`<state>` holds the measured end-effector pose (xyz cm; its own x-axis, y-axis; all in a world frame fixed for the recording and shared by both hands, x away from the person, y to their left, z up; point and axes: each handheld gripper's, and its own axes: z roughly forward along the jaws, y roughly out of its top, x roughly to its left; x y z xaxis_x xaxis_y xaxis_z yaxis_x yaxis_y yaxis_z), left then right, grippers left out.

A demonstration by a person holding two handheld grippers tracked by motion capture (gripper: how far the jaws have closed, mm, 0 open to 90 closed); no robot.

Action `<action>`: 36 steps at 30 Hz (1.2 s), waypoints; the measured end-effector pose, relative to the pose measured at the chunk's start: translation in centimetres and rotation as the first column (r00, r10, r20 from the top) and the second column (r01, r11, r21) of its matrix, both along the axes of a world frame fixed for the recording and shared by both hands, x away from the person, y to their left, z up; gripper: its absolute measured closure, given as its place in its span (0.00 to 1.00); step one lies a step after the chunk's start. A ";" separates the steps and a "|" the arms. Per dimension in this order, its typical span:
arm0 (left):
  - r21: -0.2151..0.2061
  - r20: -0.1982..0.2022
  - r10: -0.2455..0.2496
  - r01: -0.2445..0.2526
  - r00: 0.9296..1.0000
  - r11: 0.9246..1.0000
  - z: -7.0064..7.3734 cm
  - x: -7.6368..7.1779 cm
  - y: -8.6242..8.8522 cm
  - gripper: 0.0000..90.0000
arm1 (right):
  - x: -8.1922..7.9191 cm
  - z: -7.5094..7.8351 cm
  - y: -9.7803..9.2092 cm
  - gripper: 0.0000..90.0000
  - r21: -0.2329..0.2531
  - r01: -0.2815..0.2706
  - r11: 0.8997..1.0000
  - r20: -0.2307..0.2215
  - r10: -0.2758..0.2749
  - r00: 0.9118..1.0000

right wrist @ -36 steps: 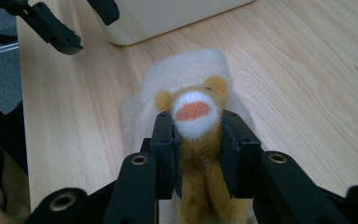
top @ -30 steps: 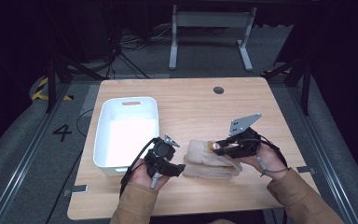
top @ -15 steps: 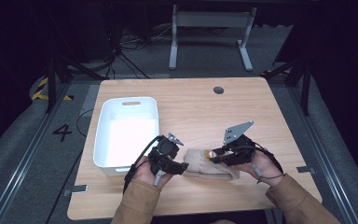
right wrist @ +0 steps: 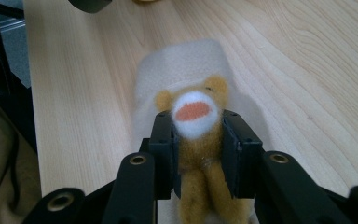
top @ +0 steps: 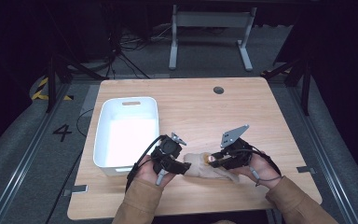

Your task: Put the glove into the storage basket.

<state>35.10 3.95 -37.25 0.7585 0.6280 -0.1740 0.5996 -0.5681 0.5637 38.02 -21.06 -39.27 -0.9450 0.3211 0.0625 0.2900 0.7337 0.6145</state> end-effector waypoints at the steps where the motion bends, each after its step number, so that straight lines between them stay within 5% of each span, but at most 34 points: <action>1: -0.001 -0.001 0.000 0.000 1.000 1.000 0.0 0.0 0.0 0.47 | -0.1 -0.2 0.2 0.76 -0.013 0.004 1.000 0.000 -0.004 1.000; 8: 0.003 -0.001 0.003 -0.003 1.000 1.000 -0.1 0.1 0.0 0.48 | -0.1 -0.8 0.5 0.73 -0.047 0.026 0.999 -0.007 -0.027 1.000; 14: 0.006 0.000 0.003 -0.003 1.000 1.000 0.0 0.2 0.0 0.49 | 0.0 -0.9 0.6 0.58 -0.060 0.031 0.998 0.008 -0.030 1.000; 27: -0.005 -0.026 -0.006 0.006 1.000 1.000 0.0 0.4 0.2 0.56 | -0.2 0.8 -1.0 0.53 0.027 0.065 0.997 0.041 -0.067 0.997; 36: 0.004 -0.032 -0.029 0.029 0.999 1.000 0.1 0.5 -0.1 0.56 | 0.0 2.7 -3.4 0.57 0.105 0.123 0.987 0.055 -0.130 0.990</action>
